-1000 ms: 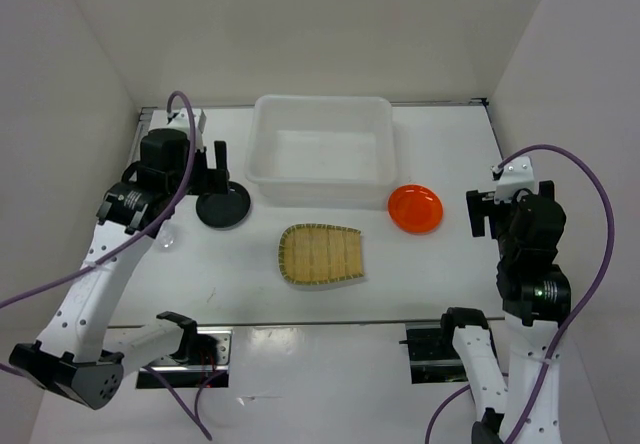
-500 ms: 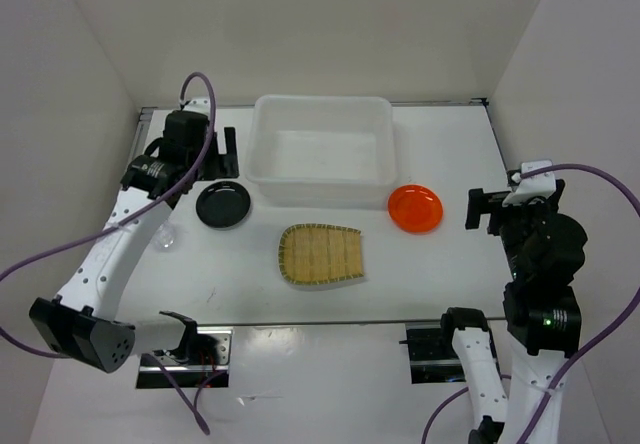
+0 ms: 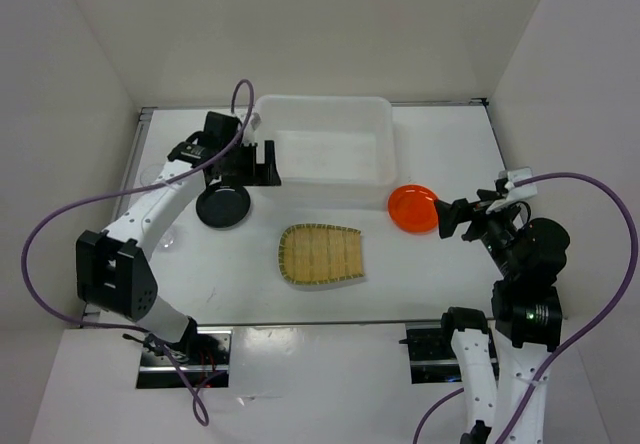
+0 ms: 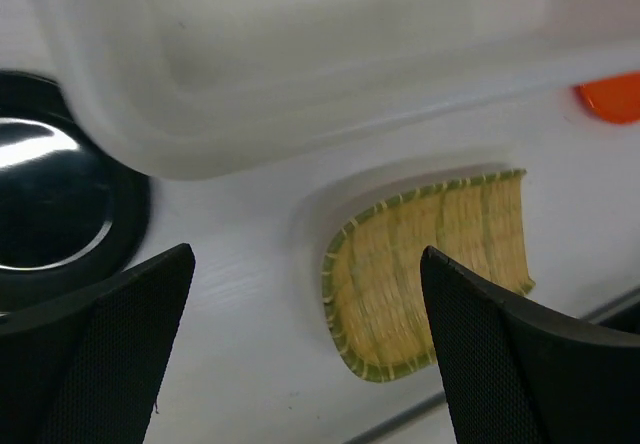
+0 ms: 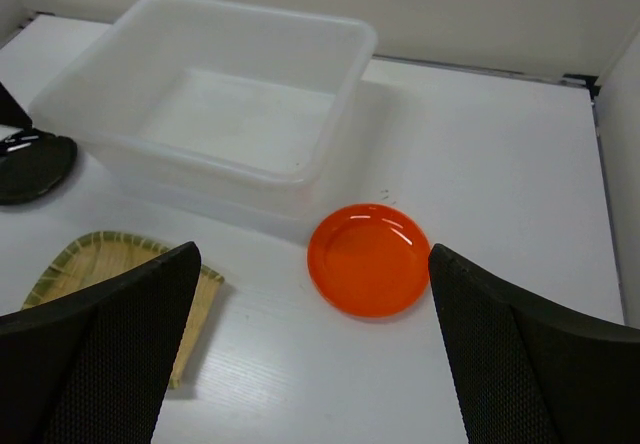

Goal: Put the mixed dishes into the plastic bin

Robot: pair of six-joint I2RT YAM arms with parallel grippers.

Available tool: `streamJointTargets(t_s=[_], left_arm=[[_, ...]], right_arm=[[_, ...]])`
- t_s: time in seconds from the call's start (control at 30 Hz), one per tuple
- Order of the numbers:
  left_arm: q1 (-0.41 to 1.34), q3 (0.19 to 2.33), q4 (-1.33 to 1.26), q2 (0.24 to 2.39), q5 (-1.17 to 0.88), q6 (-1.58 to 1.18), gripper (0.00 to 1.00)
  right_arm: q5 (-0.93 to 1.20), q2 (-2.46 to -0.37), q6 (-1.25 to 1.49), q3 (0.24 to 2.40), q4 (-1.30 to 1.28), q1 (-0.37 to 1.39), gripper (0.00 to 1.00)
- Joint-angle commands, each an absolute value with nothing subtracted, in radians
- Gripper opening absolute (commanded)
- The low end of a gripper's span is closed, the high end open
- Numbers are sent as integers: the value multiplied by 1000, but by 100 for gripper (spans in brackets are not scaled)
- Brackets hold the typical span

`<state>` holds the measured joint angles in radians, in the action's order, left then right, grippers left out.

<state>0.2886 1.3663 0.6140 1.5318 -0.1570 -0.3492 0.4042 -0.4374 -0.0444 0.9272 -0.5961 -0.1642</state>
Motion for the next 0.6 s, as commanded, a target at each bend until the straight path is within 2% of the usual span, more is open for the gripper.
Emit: streamJointTargets(t_s=[0.0, 0.27, 0.43, 0.57], left_arm=[[288, 1266, 563, 1543, -413, -399, 100], [354, 1122, 525, 1511, -434, -411, 100], [390, 945, 385, 1480, -479, -462, 100], [439, 887, 353, 1492, -442, -474, 100]], right_arm=[[408, -459, -8, 882, -462, -169, 99], [390, -477, -17, 851, -453, -169, 99], [399, -508, -26, 851, -453, -169, 99], [399, -508, -26, 851, -453, -169, 99]])
